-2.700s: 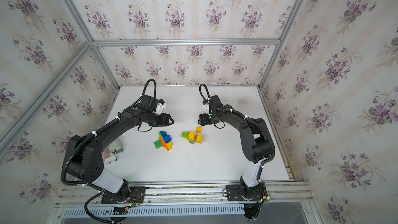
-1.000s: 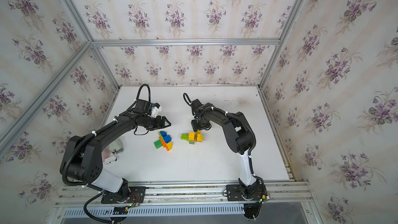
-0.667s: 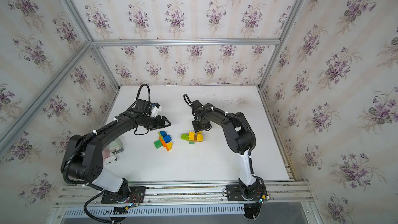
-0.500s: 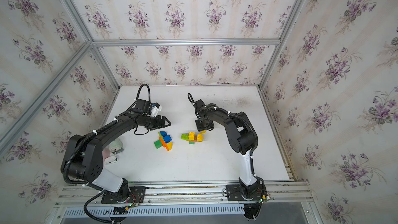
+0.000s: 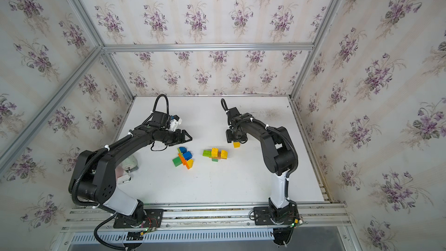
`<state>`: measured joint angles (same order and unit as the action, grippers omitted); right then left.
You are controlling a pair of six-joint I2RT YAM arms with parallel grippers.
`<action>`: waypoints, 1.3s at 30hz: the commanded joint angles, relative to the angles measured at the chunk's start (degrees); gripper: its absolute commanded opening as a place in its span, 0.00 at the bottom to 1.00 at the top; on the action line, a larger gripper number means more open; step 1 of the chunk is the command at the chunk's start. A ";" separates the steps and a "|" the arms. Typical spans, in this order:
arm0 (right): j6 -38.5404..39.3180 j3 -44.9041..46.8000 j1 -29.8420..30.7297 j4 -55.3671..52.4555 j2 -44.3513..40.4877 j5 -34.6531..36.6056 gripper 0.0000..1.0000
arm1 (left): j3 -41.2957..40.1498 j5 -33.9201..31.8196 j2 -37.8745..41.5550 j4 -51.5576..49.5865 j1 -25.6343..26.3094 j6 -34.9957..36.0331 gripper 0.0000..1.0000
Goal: Assemble a fork with lego
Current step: Pick up the lego brick from the center of the board.
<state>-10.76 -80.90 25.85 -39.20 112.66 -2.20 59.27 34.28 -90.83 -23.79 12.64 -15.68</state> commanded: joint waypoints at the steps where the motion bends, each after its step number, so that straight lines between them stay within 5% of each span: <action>1: 4.92 -1.62 -0.51 -0.56 1.85 -0.94 0.64 | -0.20 0.27 0.71 0.68 -0.08 -0.47 0.75; 17: 9.84 -3.11 -2.84 2.07 4.41 -12.04 0.64 | -0.25 2.19 0.21 0.82 -0.07 -0.92 0.75; 27: 7.17 3.73 -2.91 2.72 0.42 -5.82 0.63 | -0.98 3.56 0.04 1.33 -0.08 -0.74 0.76; 39: 3.86 13.59 -2.55 4.15 -7.62 -6.55 0.61 | -1.83 4.50 0.83 1.42 -0.08 -0.48 0.76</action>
<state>-5.32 -68.69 23.11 -35.73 106.87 -9.47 57.74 37.71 -90.45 -23.38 12.62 -16.40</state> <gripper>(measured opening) 0.614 0.757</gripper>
